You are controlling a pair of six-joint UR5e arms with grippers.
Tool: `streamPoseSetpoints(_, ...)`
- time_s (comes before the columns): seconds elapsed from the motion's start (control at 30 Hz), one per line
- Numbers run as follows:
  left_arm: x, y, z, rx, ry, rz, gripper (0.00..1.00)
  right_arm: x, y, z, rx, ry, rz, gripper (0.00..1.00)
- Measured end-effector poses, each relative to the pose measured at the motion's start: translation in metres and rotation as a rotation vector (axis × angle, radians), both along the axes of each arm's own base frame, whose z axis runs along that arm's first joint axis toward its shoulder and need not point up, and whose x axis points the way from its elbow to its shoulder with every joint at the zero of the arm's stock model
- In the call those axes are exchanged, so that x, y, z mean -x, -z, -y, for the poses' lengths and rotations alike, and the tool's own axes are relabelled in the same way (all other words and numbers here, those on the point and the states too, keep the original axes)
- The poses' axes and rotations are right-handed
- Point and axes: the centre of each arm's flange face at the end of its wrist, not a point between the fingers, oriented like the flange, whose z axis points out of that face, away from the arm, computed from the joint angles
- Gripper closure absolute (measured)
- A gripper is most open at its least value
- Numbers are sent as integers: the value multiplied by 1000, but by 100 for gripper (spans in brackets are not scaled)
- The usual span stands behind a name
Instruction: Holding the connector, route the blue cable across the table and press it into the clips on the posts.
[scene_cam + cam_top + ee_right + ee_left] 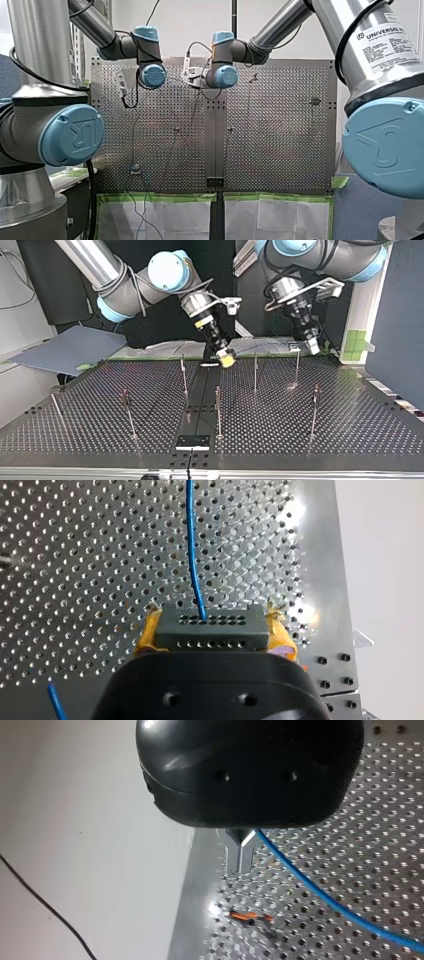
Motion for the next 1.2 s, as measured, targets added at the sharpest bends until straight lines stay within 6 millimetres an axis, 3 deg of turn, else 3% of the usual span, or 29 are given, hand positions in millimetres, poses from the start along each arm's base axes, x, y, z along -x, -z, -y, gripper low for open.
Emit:
streamPoseSetpoints(0.33, -24, -7, -3, -13, 30, 17, 100, -12, -19, 2, -18, -20, -9, 100)
streamPoseSetpoints(0.63, -39, -12, -24, -27, 13, 19, 100, -29, -20, 11, -31, -34, -3, 100)
streamPoseSetpoints(0.87, -55, -12, -44, -36, 13, 39, 100, -41, -32, 18, -27, -41, 32, 100)
streamPoseSetpoints(1.2, -80, -7, -56, -45, 21, 38, 100, -58, -46, 26, -10, -51, 59, 100)
